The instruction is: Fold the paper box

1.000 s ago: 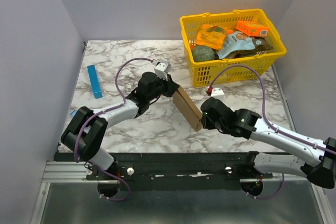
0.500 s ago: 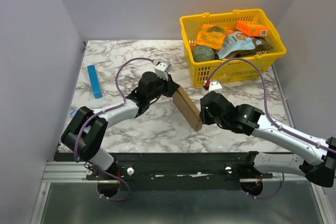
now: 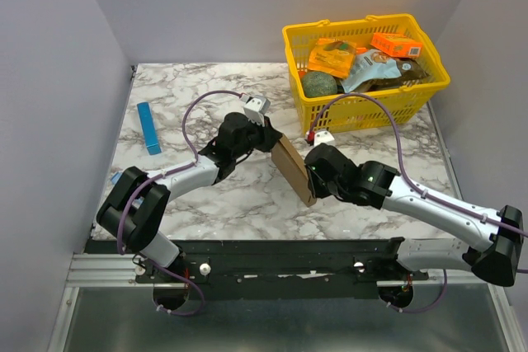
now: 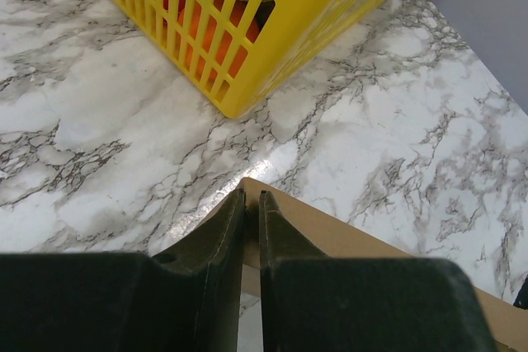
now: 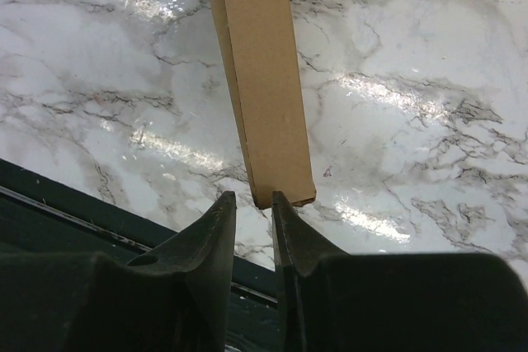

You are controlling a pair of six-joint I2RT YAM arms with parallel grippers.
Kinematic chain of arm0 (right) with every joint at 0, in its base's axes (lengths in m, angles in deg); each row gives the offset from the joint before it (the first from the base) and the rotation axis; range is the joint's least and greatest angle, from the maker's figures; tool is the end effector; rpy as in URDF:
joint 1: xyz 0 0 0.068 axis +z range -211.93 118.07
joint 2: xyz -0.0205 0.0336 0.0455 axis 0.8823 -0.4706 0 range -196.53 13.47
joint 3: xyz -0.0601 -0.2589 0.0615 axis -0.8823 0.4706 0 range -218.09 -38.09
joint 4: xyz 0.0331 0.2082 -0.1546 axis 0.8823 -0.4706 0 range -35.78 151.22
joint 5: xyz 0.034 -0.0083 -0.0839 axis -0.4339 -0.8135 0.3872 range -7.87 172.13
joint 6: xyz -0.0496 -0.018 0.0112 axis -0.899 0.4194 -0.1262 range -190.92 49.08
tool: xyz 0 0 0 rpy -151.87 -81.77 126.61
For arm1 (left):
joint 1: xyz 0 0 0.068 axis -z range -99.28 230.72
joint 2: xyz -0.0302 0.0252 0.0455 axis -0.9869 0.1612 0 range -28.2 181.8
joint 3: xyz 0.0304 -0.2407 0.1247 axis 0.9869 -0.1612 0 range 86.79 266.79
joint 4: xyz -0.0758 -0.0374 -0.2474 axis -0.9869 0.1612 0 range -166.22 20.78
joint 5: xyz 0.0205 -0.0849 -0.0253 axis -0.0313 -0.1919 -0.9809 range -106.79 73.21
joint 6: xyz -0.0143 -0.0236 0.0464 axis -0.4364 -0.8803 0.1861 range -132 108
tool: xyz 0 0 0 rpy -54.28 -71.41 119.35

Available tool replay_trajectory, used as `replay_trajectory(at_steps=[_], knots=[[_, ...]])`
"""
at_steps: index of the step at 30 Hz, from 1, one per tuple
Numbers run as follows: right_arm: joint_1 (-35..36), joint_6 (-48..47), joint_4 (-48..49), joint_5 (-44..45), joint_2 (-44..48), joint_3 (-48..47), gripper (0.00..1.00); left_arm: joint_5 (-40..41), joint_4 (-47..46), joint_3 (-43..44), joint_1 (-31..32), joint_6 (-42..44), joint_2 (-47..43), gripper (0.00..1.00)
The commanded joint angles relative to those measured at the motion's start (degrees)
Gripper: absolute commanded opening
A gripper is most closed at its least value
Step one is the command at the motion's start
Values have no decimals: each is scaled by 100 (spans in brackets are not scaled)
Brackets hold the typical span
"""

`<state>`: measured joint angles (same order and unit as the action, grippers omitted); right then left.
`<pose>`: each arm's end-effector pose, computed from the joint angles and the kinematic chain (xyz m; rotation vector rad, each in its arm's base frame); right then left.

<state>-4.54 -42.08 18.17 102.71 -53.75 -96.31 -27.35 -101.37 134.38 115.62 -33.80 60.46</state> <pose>0.1373 0.1913 0.2931 -0.4485 2.3740 0.2472 0.2774 -0.2015 0.2317 0.3535 1.9002 -0.8478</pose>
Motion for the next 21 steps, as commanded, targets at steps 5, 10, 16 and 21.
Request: replay_trajectory(at_steps=[5,10,16,21], knots=[[36,-28,-37,-98,-177,100,31,248,1354,-198,17,238,354,18],[27,104,-169,-194,-414,126,31,248,1363,-198,26,238,354,18],[27,227,-450,-282,-695,161,30,248,1381,-198,26,238,345,18],[36,306,-626,-239,-907,48,29,239,1363,-207,44,238,353,18]])
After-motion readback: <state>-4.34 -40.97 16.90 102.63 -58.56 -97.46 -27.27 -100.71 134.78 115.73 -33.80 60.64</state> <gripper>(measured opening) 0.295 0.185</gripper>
